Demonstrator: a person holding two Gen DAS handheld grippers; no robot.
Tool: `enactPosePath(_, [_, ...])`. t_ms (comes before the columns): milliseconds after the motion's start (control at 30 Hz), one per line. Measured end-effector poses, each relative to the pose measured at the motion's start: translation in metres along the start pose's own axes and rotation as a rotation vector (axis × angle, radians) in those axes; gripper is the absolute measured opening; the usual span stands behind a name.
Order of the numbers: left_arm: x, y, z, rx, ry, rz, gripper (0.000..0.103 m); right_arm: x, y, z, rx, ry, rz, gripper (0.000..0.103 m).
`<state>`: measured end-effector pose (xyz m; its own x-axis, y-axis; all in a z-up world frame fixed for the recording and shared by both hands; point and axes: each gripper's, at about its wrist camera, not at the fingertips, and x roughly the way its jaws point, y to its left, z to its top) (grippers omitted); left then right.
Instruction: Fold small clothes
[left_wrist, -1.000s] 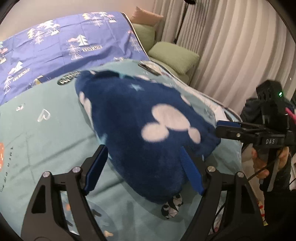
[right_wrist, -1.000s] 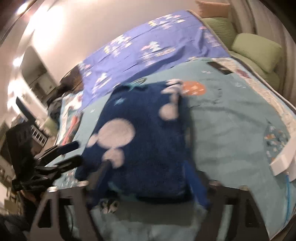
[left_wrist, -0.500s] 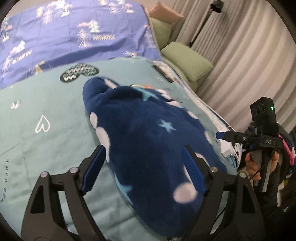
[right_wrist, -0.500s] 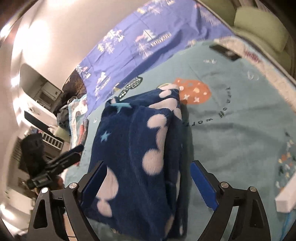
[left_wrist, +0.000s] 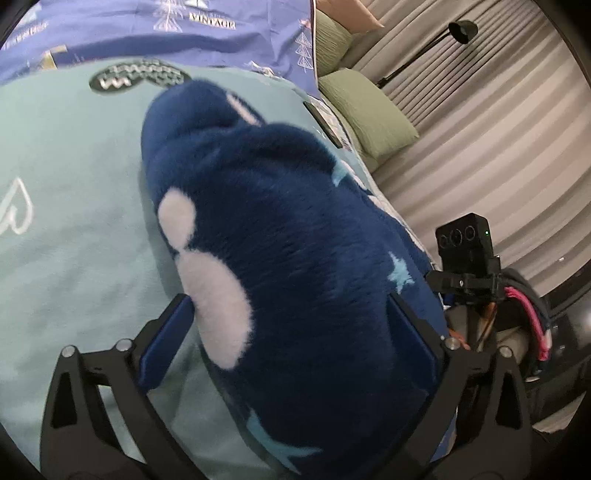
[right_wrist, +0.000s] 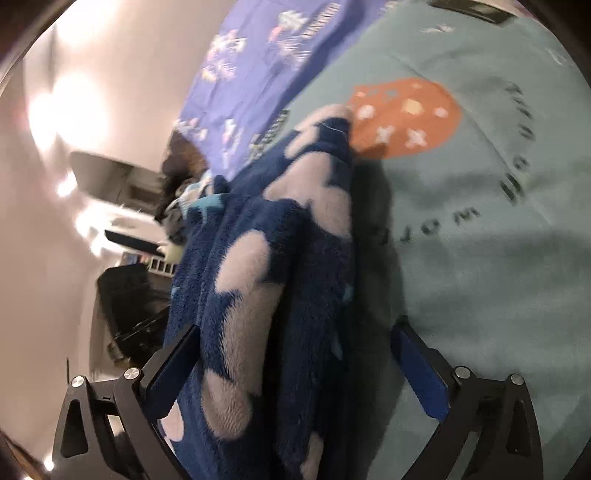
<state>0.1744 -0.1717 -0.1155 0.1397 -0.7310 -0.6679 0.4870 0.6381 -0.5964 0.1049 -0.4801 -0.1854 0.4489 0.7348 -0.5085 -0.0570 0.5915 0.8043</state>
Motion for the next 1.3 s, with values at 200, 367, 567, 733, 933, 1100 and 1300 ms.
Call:
enactPosePath(200, [0.020, 0.022, 0.000, -0.084, 0.046, -0.184, 0.103, 0.016, 0.007, 0.015, -0.099, 0.042, 0.025, 0.103])
enactPosePath(367, [0.024, 0.018, 0.003, -0.052, 0.045, -0.189, 0.103, 0.031, 0.016, 0.026, -0.138, 0.049, 0.007, 0.103])
enactPosePath(567, [0.021, 0.017, 0.002, -0.057, 0.025, -0.181, 0.103, 0.036, 0.025, 0.022, -0.191, 0.012, -0.018, 0.100])
enactPosePath(733, [0.023, 0.013, 0.001, -0.074, 0.013, -0.171, 0.103, 0.034, 0.024, 0.020, -0.171, 0.002, -0.003, 0.094])
enactPosePath(933, [0.014, -0.014, 0.008, -0.038, -0.033, -0.157, 0.099, 0.021, 0.044, 0.015, -0.170, -0.070, -0.003, 0.058])
enactPosePath(1100, [-0.026, -0.047, 0.011, 0.031, -0.111, -0.174, 0.086, -0.017, 0.092, 0.000, -0.257, -0.176, -0.038, 0.052])
enactPosePath(1300, [-0.078, -0.106, 0.017, 0.159, -0.245, -0.115, 0.073, -0.061, 0.149, -0.023, -0.377, -0.340, -0.091, 0.049])
